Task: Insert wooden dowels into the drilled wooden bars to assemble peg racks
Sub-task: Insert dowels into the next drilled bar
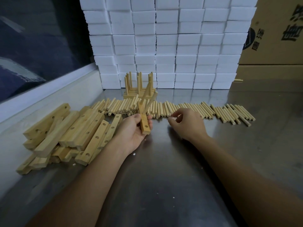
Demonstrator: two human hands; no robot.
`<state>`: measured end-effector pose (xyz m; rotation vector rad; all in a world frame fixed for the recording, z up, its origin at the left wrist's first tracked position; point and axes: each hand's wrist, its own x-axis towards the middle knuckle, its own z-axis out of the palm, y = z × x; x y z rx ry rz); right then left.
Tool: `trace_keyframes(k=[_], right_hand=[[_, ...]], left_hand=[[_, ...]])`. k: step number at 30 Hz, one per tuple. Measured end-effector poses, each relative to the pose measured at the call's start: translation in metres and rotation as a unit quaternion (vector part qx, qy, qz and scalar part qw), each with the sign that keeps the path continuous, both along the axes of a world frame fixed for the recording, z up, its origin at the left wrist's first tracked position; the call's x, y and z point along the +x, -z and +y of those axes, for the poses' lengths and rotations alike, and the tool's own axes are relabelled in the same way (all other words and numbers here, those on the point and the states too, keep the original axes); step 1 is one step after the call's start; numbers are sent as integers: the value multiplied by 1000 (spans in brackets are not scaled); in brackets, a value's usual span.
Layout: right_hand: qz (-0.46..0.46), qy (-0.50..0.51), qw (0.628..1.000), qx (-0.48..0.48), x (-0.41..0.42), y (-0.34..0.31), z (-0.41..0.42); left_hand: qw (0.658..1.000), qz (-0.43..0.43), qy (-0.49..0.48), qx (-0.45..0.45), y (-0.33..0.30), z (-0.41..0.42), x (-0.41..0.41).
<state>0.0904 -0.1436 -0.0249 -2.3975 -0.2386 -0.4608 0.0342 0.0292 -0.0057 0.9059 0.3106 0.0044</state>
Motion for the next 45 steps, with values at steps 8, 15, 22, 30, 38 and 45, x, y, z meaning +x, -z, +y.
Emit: trace_keyframes(k=[8,15,22,30,38,45], right_hand=[[-22,94,995,-36,17,4,6],[-22,105,990,-87,29,-1,18],[17,111,992,-57,34,-4,19],[-11,98,989,110,17,-23,3],[57,-45,880,469,-27,-51,-18],[88,-149,853,492,-67,-47,1]], left_hand=[[1000,-4,9,-6,0,-1,1],[1000,-13,15,5,0,-1,1],[999,-24,21,11,-1,-2,-1],[1000,-27,13,9,-1,-3,-1],[996,-13,-44,71,-2,-9,-2],[994,-7,-48,94,-1,-10,-4]])
